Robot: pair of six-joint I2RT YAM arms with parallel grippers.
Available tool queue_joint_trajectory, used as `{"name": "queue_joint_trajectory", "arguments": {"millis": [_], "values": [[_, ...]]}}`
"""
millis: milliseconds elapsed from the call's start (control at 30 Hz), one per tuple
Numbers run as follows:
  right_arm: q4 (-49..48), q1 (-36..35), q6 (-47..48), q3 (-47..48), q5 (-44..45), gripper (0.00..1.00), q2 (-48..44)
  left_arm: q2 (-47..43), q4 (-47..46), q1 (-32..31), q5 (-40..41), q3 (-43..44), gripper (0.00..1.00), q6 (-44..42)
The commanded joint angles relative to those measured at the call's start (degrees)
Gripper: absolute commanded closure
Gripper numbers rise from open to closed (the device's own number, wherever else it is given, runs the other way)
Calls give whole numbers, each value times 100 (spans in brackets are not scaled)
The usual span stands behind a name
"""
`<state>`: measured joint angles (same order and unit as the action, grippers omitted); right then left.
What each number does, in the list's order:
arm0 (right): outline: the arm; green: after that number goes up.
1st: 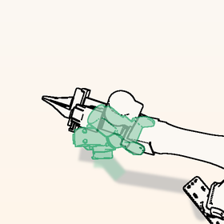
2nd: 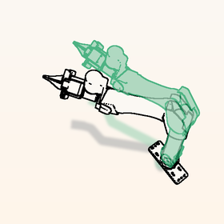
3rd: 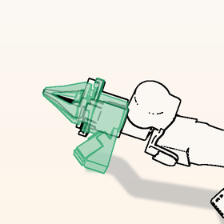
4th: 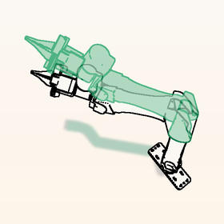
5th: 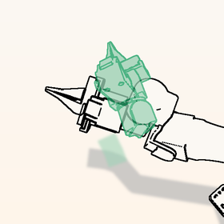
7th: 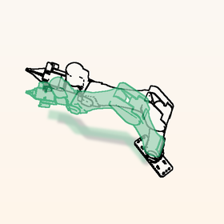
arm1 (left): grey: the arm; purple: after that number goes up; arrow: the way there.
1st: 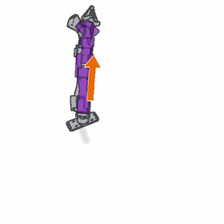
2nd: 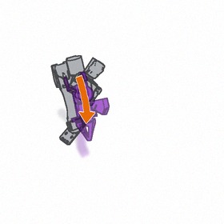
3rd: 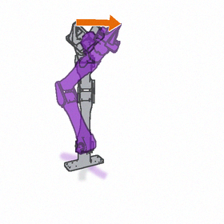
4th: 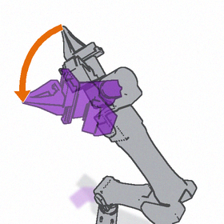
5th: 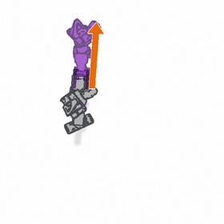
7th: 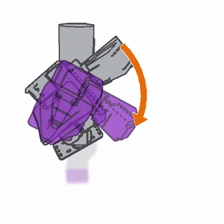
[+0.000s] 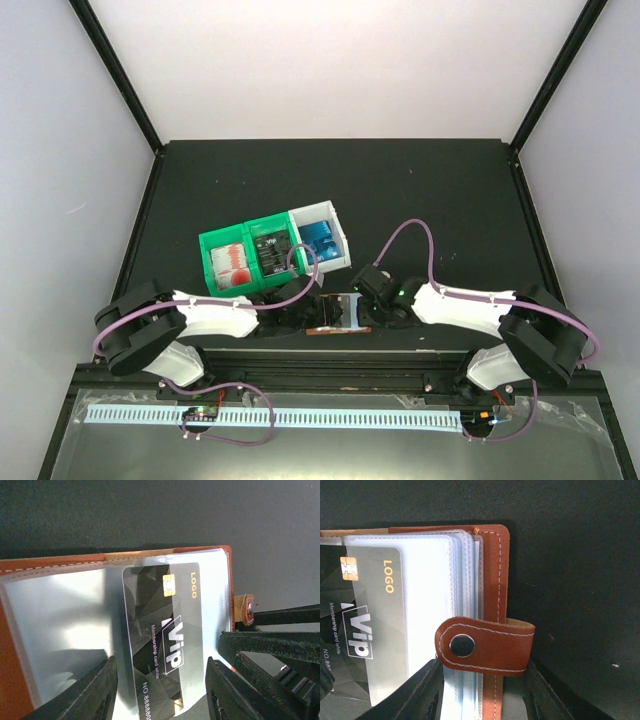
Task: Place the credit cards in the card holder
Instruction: Insert the credit card into the card holder.
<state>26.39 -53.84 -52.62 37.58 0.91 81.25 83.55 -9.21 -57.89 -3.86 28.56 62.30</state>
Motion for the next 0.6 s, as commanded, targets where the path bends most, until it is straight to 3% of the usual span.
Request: {"name": "queue_joint_trajectory", "arguments": {"millis": [0,167,367,567], "values": [[-16,10,14,-155,-154,54,88,-14,388,-57,137,214,53,-234],[-38,6,32,-155,-178,54,103,186,246,-101,-40,407,66,-508],[-89,6,58,-161,-214,54,111,609,734,-380,38,1031,66,-772],[-104,6,18,-224,-162,54,9,649,804,-439,109,1083,66,-776]]}}
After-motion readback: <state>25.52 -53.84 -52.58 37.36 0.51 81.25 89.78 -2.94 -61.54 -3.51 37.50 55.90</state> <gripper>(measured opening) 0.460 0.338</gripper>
